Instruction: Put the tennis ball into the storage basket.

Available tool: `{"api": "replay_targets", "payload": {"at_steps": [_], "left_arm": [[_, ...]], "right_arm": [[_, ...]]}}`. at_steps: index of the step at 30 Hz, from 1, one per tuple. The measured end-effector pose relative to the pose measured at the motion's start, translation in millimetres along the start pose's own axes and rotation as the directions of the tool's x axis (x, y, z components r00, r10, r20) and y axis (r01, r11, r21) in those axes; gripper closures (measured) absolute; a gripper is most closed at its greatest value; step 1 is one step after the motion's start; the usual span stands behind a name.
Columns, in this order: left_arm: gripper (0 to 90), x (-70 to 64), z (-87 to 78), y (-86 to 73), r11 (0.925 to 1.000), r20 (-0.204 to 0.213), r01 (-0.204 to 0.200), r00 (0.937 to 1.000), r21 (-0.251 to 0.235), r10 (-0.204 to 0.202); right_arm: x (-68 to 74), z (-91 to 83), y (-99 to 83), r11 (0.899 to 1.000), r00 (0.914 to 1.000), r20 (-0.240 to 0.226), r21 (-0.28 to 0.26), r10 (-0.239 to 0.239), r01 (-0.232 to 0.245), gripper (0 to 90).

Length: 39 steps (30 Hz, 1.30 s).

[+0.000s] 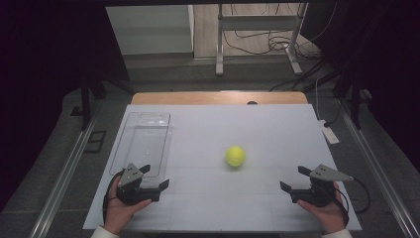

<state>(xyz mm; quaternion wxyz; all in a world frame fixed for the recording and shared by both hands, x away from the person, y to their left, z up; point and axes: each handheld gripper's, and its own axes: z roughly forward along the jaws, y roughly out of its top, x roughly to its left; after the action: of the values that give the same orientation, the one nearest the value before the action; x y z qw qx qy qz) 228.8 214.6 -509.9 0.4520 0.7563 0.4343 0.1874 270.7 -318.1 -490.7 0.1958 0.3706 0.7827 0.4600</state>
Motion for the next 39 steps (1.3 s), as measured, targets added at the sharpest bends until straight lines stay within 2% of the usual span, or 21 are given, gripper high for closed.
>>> {"api": "replay_targets", "payload": {"at_steps": [6, 12, 23, 36, 39], "left_arm": [[11.7, -2.5, -2.2, 1.4, 1.0, -0.003, -0.005, 1.0, -0.008, 0.005], [11.7, -4.2, -1.4, 1.2, 0.9999, -0.008, -0.013, 0.9999, -0.001, 0.013], [11.7, -3.0, 0.4, 3.7, 0.9999, -0.009, -0.013, 0.9999, -0.001, 0.013], [11.7, -5.7, 4.7, 8.5, 1.0, -0.015, -0.002, 0.9999, 0.008, 0.002], [11.7, -3.8, 3.5, 12.1, 0.9998, -0.004, 0.019, 0.9998, -0.009, -0.019]], "right_arm": [[4.0, 3.4, 1.9, 1.0, 0.9998, -0.01, 0.001, -0.02, 0.02, 10.1], [0.3, 5.5, 0.8, 1.0, 0.9998, -0.021, 0.001, -0.005, 0.005, 10.1], [-0.4, 8.2, 0.0, 1.0, 0.9997, -0.024, 0.012, -0.009, 0.009, 10.2], [-4.4, 7.4, -2.3, 1.0, 0.999, -0.043, 0.005, 0.012, -0.012, 10.4], [-3.6, 7.4, -1.3, 1.0, 0.9988, -0.043, 0.001, 0.022, -0.022, 10.5]]}}
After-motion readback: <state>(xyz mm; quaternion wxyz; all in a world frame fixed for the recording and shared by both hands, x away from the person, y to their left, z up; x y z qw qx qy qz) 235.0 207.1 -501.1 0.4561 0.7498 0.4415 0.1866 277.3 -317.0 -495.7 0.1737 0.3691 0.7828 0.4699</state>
